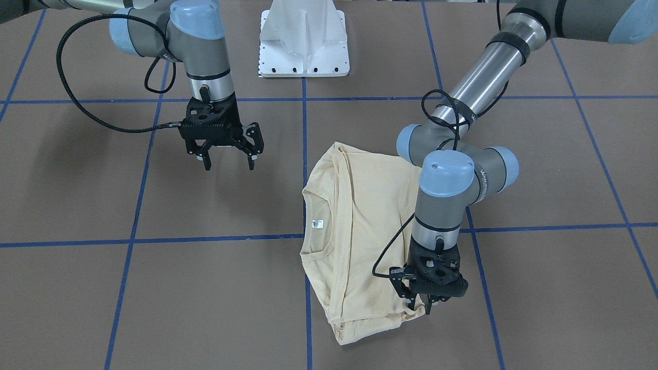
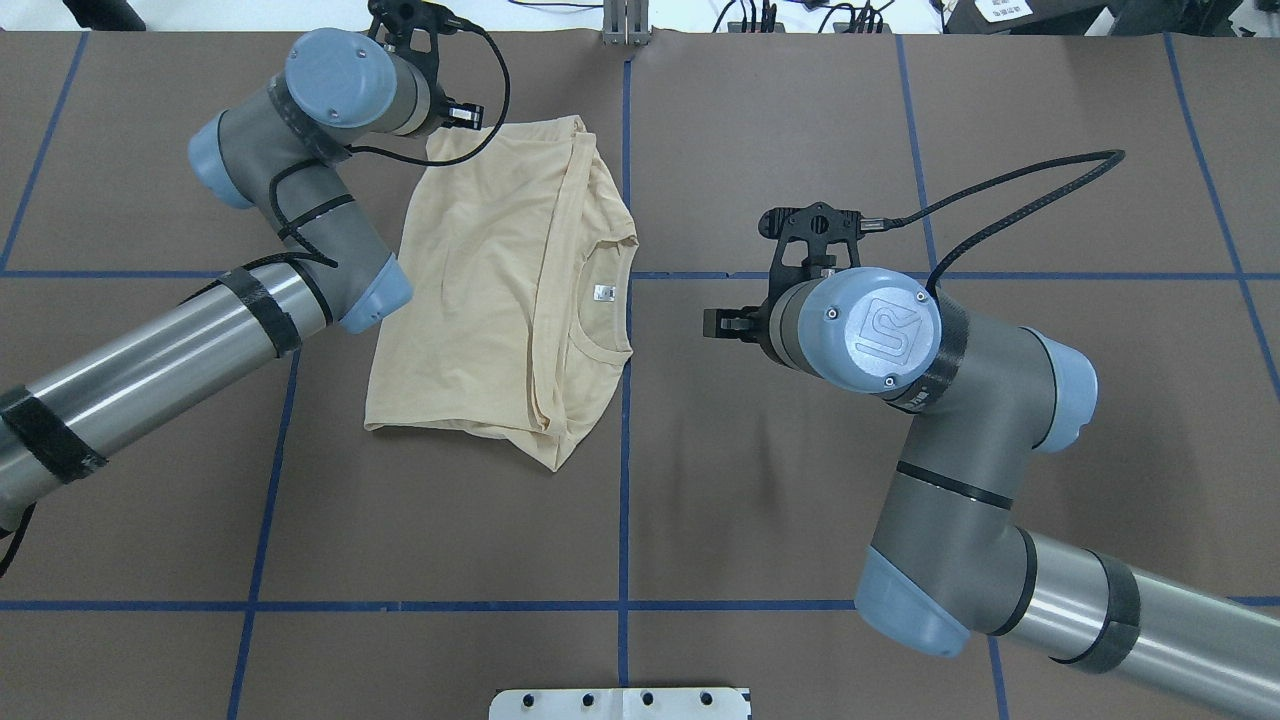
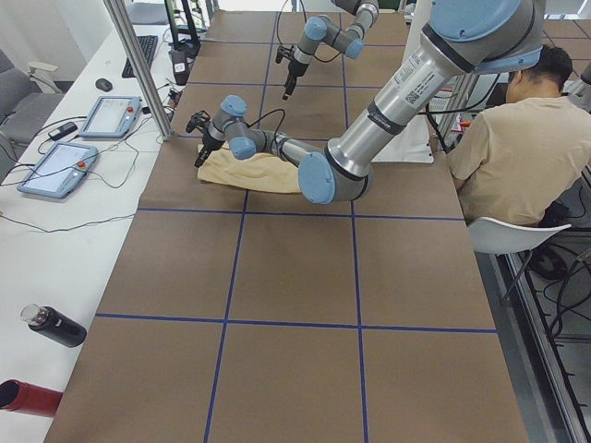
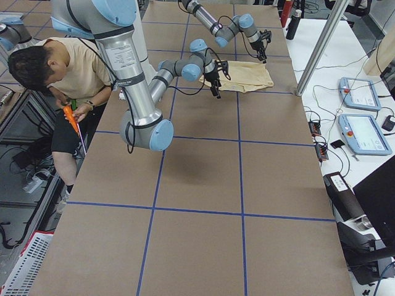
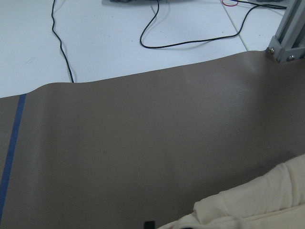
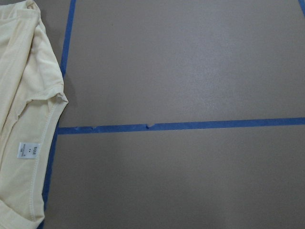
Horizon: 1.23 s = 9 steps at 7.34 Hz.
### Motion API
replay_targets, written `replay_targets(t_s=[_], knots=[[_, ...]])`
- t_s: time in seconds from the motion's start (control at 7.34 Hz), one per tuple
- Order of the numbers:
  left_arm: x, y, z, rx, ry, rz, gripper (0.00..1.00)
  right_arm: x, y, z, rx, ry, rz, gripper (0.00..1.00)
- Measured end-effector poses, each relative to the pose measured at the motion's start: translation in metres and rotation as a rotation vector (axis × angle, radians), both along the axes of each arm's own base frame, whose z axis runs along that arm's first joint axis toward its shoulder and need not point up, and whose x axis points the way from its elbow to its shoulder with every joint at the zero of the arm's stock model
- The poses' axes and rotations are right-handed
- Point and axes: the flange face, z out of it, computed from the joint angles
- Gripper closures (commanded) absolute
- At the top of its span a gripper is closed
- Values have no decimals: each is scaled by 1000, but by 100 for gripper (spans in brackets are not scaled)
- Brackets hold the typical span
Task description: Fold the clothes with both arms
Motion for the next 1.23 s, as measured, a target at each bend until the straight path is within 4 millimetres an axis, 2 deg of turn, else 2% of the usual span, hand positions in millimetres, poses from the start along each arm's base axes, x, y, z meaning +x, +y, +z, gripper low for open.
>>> replay_targets(t_s=[0.14, 0.41, 0.54, 0.68, 0.82, 0.95, 1.23], knots=[[-21, 3, 12, 8, 9, 40, 0, -9, 4, -7, -9, -15, 20, 0], [-80, 44, 48, 59, 9, 108, 0, -43, 3, -32, -70, -68, 86, 1], [-100, 63, 59, 79, 5, 120, 0, -69, -3, -43, -106, -79, 128, 5], [-111, 74, 64, 88, 5, 124, 0, -99, -10, -54, -137, -85, 175, 8], [-115, 79, 66, 91, 5, 125, 0, -125, -13, -65, -169, -91, 216, 16], [-117, 81, 67, 91, 6, 123, 0, -145, -12, -72, -184, -90, 240, 36], [-117, 82, 67, 86, 10, 121, 0, -166, -6, -69, -175, -67, 260, 45]])
